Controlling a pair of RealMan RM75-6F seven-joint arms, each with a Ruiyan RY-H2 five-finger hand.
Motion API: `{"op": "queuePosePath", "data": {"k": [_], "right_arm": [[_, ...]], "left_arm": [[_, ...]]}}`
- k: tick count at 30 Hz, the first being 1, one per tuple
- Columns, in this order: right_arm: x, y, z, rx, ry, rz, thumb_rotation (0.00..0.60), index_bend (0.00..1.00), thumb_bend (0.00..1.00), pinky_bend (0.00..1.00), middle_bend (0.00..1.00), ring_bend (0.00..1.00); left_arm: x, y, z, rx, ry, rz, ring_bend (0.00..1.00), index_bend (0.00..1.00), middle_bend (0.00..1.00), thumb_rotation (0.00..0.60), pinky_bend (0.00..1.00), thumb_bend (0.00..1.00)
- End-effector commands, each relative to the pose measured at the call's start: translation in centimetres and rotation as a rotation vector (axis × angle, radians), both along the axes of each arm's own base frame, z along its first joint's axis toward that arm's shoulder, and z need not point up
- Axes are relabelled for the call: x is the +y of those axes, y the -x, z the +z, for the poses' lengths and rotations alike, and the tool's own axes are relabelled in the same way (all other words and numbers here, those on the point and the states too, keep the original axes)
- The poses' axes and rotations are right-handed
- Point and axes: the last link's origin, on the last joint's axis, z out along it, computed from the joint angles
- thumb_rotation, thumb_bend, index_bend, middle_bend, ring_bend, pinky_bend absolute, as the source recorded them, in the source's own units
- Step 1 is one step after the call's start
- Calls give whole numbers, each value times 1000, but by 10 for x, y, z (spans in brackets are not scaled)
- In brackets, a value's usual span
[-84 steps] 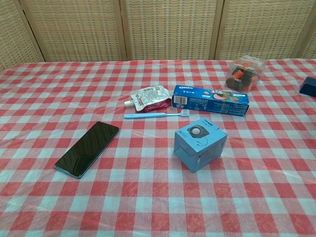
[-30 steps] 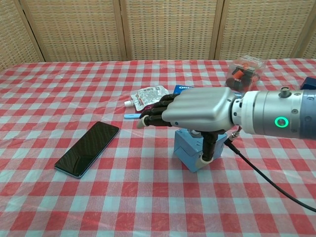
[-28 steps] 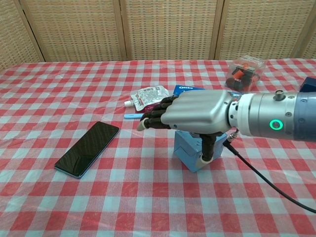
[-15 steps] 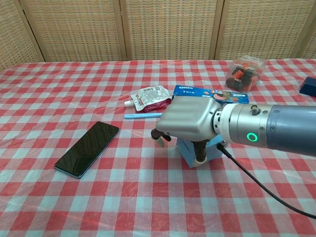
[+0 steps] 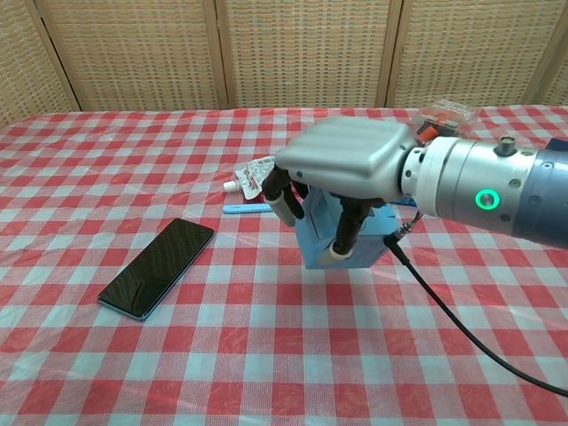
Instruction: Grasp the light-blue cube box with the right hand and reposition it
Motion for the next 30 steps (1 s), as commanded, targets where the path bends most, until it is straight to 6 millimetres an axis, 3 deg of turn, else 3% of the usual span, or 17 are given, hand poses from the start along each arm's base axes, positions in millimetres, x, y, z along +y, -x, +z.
{"op": "queuePosePath", "data": {"k": [1, 5, 10, 20, 26, 29, 30], "right_arm": [[0, 4, 23, -178, -18, -47, 600, 555, 480, 683, 585, 488], [-4, 22, 35, -461, -74, -178, 600, 556, 484, 682, 589, 489], [-7, 44, 27, -636, -104, -283, 600, 562, 491, 683, 592, 490], [-3, 74, -4, -660, -109, -380, 600, 571, 504, 684, 600, 491], [-2, 83, -11, -663, -112, -404, 600, 572, 498, 681, 598, 491], [0, 92, -12, -621, -133, -416, 600, 537, 469, 514, 494, 414], [0, 95, -12, -601, -137, -421, 600, 491, 438, 371, 408, 312]], "left_arm": [[0, 0, 0, -1, 3, -3, 0, 0, 0, 600, 0, 0], [-1, -2, -1, -5, 7, -9, 0, 0, 0, 600, 0, 0], [-2, -2, -1, -7, 9, -8, 0, 0, 0, 600, 0, 0], [-1, -4, -6, -1, 15, -10, 0, 0, 0, 600, 0, 0], [-1, -4, -7, -2, 15, -11, 0, 0, 0, 600, 0, 0], [-1, -5, -8, -1, 17, -11, 0, 0, 0, 600, 0, 0], [-1, -5, -8, 0, 17, -11, 0, 0, 0, 600, 0, 0]]}}
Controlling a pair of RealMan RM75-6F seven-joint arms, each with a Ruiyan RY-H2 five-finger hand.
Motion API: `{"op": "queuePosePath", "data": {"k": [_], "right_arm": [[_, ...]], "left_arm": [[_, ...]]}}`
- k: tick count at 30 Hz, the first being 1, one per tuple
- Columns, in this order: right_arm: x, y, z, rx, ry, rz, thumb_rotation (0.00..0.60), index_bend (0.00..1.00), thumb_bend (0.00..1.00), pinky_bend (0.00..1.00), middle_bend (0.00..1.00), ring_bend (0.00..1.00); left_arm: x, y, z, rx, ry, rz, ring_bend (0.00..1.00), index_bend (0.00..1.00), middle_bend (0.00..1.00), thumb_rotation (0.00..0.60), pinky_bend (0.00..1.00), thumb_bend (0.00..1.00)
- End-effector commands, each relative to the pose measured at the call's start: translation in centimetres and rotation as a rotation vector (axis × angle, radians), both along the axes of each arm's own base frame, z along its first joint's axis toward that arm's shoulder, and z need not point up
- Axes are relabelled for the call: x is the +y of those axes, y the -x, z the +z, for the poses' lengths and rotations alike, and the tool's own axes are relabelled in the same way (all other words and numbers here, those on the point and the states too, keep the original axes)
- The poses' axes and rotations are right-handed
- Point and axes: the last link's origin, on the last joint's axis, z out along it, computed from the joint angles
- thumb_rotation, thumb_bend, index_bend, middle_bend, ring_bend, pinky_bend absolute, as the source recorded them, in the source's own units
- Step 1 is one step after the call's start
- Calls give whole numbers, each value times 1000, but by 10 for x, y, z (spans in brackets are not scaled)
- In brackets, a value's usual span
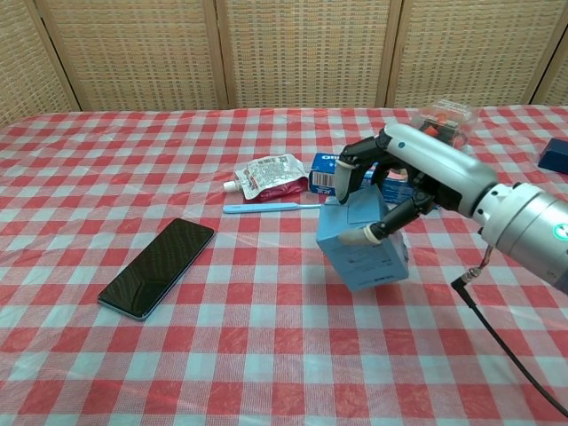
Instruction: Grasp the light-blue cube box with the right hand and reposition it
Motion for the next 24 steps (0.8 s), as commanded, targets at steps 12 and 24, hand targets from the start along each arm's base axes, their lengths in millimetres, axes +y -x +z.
{"op": "queuePosePath", "data": {"k": [12, 24], "right_arm": [[6, 32, 44, 66, 40, -8, 600, 156, 281, 0, 7, 0], [1, -5, 57, 612, 133, 292, 600, 49, 169, 0, 0, 0]], "left_arm": [[-3, -3, 0, -2, 3, -15, 0, 0, 0, 600, 0, 0], [-5, -6, -2, 3, 3, -26, 0, 0, 0, 600, 0, 0]]}}
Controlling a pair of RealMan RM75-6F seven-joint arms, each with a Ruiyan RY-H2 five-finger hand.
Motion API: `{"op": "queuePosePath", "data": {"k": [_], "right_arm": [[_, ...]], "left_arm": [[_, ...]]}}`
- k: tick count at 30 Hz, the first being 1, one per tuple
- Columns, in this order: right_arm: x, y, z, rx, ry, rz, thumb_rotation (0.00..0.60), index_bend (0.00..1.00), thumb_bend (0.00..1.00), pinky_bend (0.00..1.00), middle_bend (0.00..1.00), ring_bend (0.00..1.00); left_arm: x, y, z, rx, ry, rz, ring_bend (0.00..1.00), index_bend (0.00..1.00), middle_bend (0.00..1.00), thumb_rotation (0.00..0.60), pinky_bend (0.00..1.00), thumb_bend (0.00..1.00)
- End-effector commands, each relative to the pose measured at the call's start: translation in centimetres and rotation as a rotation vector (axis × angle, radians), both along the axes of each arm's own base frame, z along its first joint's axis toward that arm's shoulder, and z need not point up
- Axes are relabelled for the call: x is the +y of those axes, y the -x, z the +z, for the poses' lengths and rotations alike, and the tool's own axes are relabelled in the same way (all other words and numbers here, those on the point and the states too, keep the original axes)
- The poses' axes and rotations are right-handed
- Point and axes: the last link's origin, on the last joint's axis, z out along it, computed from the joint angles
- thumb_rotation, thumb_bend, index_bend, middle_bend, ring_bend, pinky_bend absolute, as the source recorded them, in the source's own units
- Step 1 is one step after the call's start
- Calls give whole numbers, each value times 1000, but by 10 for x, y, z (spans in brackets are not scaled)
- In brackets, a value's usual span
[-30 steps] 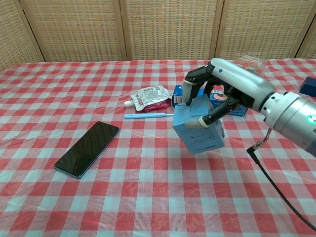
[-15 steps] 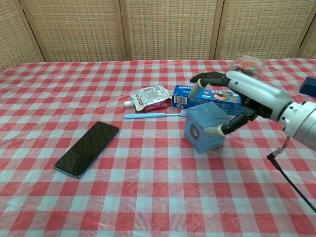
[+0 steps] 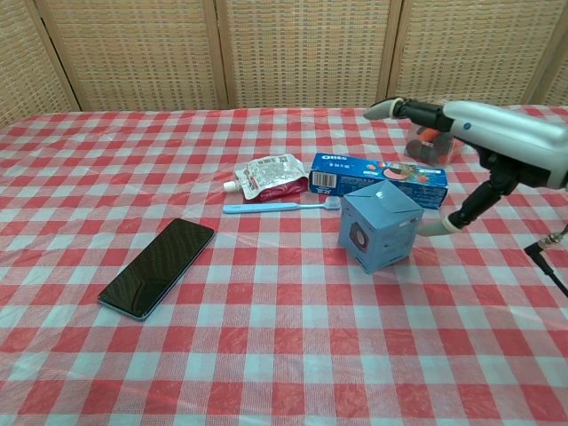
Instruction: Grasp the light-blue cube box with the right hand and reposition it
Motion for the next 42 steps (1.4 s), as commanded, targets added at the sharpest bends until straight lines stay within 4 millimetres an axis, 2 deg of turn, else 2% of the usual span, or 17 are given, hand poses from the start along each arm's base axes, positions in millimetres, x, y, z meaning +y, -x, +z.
{"op": "queuePosePath", "data": {"k": [1, 6, 11, 14, 19, 24, 27, 31, 34, 37, 42], "right_arm": [[-4, -31, -7, 339, 40, 176, 600, 43, 169, 0, 0, 0], [-10, -53, -31, 507, 30, 216, 600, 18, 180, 0, 0, 0], [-13, -63, -47, 589, 27, 209, 600, 24, 212, 0, 6, 0], [-14, -67, -54, 627, 40, 217, 600, 60, 224, 15, 47, 0], [-15, -73, -64, 742, 131, 313, 600, 141, 249, 139, 136, 35], [-23, -65, -74, 876, 223, 358, 600, 215, 268, 299, 235, 165], [-25, -63, -76, 896, 245, 345, 600, 244, 296, 436, 284, 274], [-27, -62, -75, 895, 257, 337, 600, 329, 371, 646, 416, 460], [-27, -65, -72, 858, 260, 333, 600, 407, 425, 703, 499, 538], [-26, -71, -65, 801, 277, 342, 600, 444, 472, 714, 532, 559], [-25, -79, -50, 655, 279, 313, 600, 453, 482, 716, 549, 562]], "left_arm": [[0, 1, 0, 2, 0, 3, 0, 0, 0, 600, 0, 0], [3, 4, 1, 1, -2, 17, 0, 0, 0, 600, 0, 0], [5, 7, 4, -6, -10, 28, 0, 0, 0, 600, 0, 0], [7, 8, 6, -10, -12, 35, 0, 0, 0, 600, 0, 0], [9, 11, 3, -10, 7, 46, 0, 0, 0, 600, 0, 0], [10, 11, 4, -11, 6, 49, 0, 0, 0, 600, 0, 0], [10, 11, 3, -10, 9, 48, 0, 0, 0, 600, 0, 0], [10, 10, 3, -9, 10, 45, 0, 0, 0, 600, 0, 0], [10, 10, 3, -10, 9, 45, 0, 0, 0, 600, 0, 0], [10, 10, 3, -9, 10, 44, 0, 0, 0, 600, 0, 0], [9, 9, 3, -13, 12, 40, 0, 0, 0, 600, 0, 0]]}}
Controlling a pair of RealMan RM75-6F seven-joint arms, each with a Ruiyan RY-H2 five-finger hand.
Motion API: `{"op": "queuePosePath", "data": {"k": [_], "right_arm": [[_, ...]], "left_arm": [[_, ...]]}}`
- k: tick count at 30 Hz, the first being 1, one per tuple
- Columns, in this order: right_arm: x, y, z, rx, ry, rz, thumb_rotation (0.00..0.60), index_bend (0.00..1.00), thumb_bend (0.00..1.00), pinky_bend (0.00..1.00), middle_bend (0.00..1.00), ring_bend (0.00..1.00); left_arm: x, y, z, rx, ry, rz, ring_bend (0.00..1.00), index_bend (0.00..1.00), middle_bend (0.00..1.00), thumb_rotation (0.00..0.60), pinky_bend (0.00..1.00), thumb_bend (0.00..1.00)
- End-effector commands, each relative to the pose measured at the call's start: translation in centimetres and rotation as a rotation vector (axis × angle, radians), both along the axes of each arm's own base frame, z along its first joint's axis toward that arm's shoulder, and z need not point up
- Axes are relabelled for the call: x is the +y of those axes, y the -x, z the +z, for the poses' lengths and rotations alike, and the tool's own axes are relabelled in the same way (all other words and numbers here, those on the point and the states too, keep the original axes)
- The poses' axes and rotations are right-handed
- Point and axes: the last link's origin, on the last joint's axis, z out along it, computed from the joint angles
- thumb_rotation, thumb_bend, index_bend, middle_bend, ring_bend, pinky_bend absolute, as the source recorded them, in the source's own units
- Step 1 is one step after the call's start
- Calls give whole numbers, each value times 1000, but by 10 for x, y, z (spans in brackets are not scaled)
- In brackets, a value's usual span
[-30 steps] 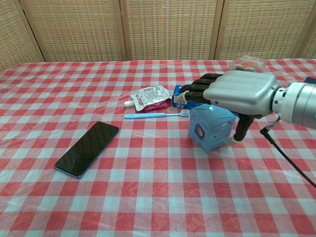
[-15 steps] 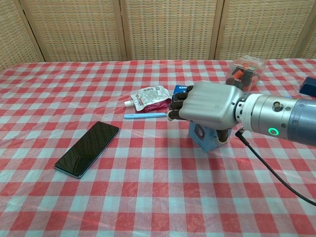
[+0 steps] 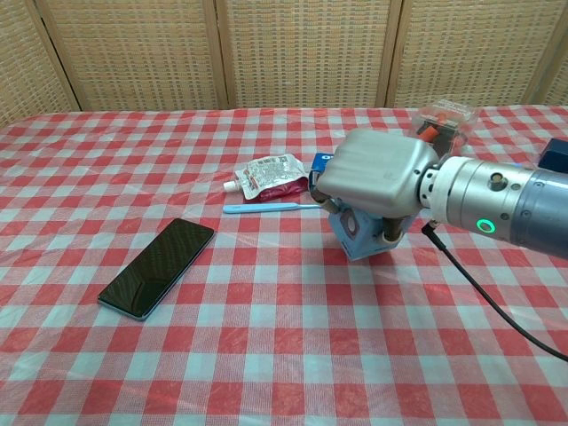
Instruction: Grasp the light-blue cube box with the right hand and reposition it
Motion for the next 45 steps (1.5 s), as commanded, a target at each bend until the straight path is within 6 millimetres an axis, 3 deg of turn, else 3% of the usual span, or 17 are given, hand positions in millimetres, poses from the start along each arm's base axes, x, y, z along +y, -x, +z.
{"op": "queuePosePath", "data": {"k": [1, 8, 17, 30, 31, 33, 35, 37, 40, 45], "right_arm": [[1, -7, 15, -141, -16, -22, 600, 453, 481, 716, 551, 562], [6, -1, 33, -560, -174, -288, 600, 456, 483, 715, 563, 562], [17, 22, 23, -934, -365, -471, 600, 487, 488, 718, 606, 577], [25, 45, -11, -965, -416, -515, 600, 519, 484, 725, 618, 598], [25, 47, -13, -959, -416, -518, 600, 497, 482, 703, 586, 583], [29, 51, -17, -913, -455, -546, 600, 362, 463, 530, 421, 445], [31, 54, -16, -879, -499, -572, 600, 100, 383, 160, 115, 133], [29, 55, -7, -869, -502, -555, 600, 3, 317, 11, 3, 5], [29, 57, 5, -869, -499, -538, 600, 0, 247, 0, 0, 0], [35, 72, 47, -857, -465, -533, 600, 0, 159, 0, 0, 0]], "left_arm": [[0, 0, 0, -2, 0, -2, 0, 0, 0, 600, 0, 0], [-3, -2, 0, -11, 9, -13, 0, 0, 0, 600, 0, 0], [-5, -4, 0, -17, 15, -23, 0, 0, 0, 600, 0, 0], [-5, -4, -2, -4, 9, -16, 0, 0, 0, 600, 0, 0], [-5, -4, -2, -4, 7, -15, 0, 0, 0, 600, 0, 0], [-5, -3, -1, -4, 3, -13, 0, 0, 0, 600, 0, 0], [-5, -2, -1, -2, 3, -11, 0, 0, 0, 600, 0, 0], [-4, -2, -2, -2, 6, -10, 0, 0, 0, 600, 0, 0], [-4, -3, -2, -2, 7, -12, 0, 0, 0, 600, 0, 0], [-6, -4, 1, -10, -2, -16, 0, 0, 0, 600, 0, 0]]}}
